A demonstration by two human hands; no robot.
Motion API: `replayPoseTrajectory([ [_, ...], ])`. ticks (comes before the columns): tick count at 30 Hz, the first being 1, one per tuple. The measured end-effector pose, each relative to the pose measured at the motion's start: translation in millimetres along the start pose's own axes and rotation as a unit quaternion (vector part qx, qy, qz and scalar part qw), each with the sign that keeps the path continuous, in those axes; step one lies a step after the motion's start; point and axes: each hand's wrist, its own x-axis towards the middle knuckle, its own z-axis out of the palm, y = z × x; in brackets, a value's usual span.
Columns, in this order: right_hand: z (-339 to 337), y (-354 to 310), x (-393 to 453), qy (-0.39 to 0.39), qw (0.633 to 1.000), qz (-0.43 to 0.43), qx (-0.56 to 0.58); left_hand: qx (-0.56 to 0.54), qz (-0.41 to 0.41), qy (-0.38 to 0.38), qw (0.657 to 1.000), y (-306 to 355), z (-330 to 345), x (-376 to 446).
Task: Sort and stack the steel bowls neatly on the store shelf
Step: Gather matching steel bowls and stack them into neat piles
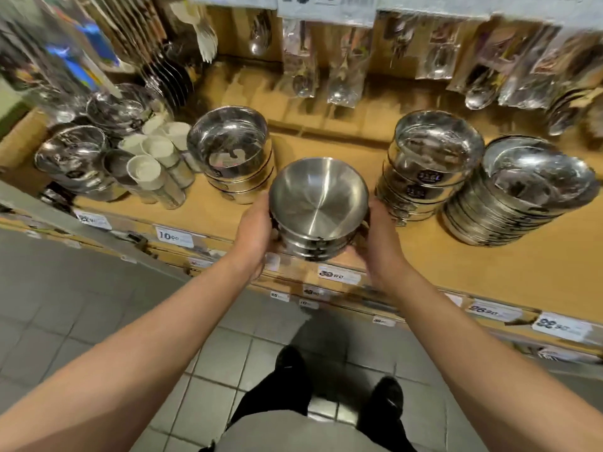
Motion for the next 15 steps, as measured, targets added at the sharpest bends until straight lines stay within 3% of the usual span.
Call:
replayPoseTrajectory([
  [6,8,18,28,0.083,0.99,0.03,0.11,-0.007,-0.02,-0.041,0.999,4,0,39],
  [15,21,9,34,0.137,0.982,0.005,0.128,-0.089,-0.041,-0.059,0.993,18,12,55],
])
